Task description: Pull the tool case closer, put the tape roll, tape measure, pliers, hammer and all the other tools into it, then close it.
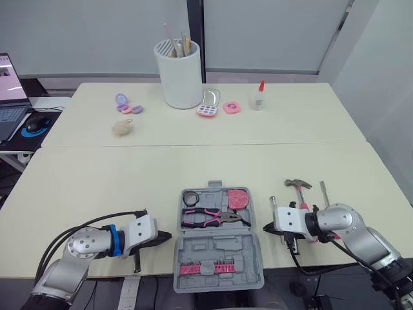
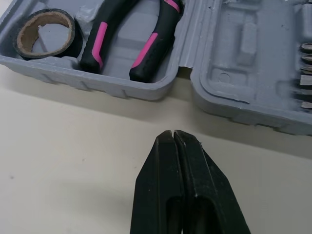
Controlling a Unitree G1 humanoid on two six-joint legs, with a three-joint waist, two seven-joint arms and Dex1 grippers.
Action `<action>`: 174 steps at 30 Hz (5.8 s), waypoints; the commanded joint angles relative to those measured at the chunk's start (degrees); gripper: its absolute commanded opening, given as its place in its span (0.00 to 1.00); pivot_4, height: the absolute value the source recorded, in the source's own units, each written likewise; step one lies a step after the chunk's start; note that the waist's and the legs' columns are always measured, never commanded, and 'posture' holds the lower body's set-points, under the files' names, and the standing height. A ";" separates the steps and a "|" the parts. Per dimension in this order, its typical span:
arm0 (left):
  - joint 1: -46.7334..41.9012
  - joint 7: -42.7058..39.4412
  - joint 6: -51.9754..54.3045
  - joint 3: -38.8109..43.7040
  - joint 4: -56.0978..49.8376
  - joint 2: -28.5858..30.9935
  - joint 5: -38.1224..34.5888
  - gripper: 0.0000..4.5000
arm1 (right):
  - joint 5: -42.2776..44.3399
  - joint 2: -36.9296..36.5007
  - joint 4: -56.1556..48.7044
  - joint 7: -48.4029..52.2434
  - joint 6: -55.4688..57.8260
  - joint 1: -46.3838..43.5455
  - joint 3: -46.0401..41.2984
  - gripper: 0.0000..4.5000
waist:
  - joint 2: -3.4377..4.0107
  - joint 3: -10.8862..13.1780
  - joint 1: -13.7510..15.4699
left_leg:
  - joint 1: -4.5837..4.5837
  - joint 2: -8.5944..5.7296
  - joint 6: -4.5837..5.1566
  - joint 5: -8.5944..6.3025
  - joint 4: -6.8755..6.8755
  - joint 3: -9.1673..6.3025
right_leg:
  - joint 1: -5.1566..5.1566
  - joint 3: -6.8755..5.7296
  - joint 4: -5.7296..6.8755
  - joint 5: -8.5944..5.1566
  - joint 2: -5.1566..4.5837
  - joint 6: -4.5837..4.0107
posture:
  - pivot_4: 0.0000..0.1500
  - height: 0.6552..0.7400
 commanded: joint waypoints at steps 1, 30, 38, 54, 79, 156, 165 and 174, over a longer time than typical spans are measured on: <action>-1.22 0.33 -0.83 -1.77 0.44 -0.97 0.99 0.00 | -1.00 2.02 1.20 -0.47 -1.33 -1.57 1.44 0.00 | 0.00 0.00 -0.05 | 0.00 0.01 0.00 0.00 0.00 0.00 | 0.00 0.01 0.00 0.00 0.01 0.00 | 1.00 0.96; -15.43 2.44 -5.15 -6.10 14.19 -7.16 6.20 0.00 | -3.28 12.09 7.62 -4.09 0.94 -9.20 2.63 0.00 | 0.10 -0.06 0.17 | 0.06 -0.03 0.00 0.01 0.05 -0.02 | 0.06 0.00 0.06 0.05 0.04 0.07 | 1.00 0.96; -18.65 2.96 -6.28 -6.75 18.22 -9.17 7.86 0.00 | -4.92 13.97 11.97 -6.02 1.08 -12.62 2.49 0.00 | 0.12 -0.07 0.22 | 0.07 -0.04 0.00 0.02 0.07 -0.02 | 0.07 0.00 0.09 0.06 0.06 0.08 | 1.00 0.96; -22.24 4.56 -7.87 -6.99 23.42 -11.93 10.32 0.00 | -5.50 14.71 14.33 -7.29 1.13 -14.76 2.48 0.00 | 0.18 -0.13 0.47 | 0.07 -0.07 0.00 0.02 0.08 -0.01 | 0.08 0.01 0.09 0.07 0.06 0.11 | 1.00 0.96; -18.22 2.84 -6.16 -6.51 19.87 -9.36 9.19 0.00 | -5.88 14.37 15.07 -7.12 1.08 -15.27 2.38 0.00 | 0.20 -0.14 0.07 | 0.07 -0.04 0.01 0.02 0.06 0.03 | 0.06 0.07 0.06 0.07 0.01 0.11 | 1.00 0.96; 3.10 -11.71 3.07 13.73 -15.32 4.09 -19.81 1.00 | 6.83 16.00 -34.42 -32.72 26.61 30.06 -21.41 0.99 | 0.06 -0.25 -0.02 | 0.02 0.02 -0.02 0.00 -0.10 0.11 | 0.02 0.16 -0.14 0.04 -0.01 0.12 | 1.00 0.96; 2.99 -13.19 -0.22 12.22 -12.62 3.48 -18.55 1.00 | 1.78 25.47 -25.18 -44.47 26.67 25.10 -15.26 0.99 | 0.04 -0.25 -0.02 | 0.00 0.01 -0.02 -0.01 -0.10 0.11 | -0.01 0.14 -0.13 0.04 0.01 0.12 | 1.00 0.96; 4.23 -15.02 -5.64 12.05 -8.95 2.03 -18.64 1.00 | 1.53 31.32 -17.65 -49.60 26.54 22.79 -15.63 0.99 | 0.05 -0.25 -0.02 | 0.00 0.02 -0.01 -0.01 -0.10 0.11 | -0.03 0.15 -0.11 0.04 0.00 0.12 | 1.00 0.96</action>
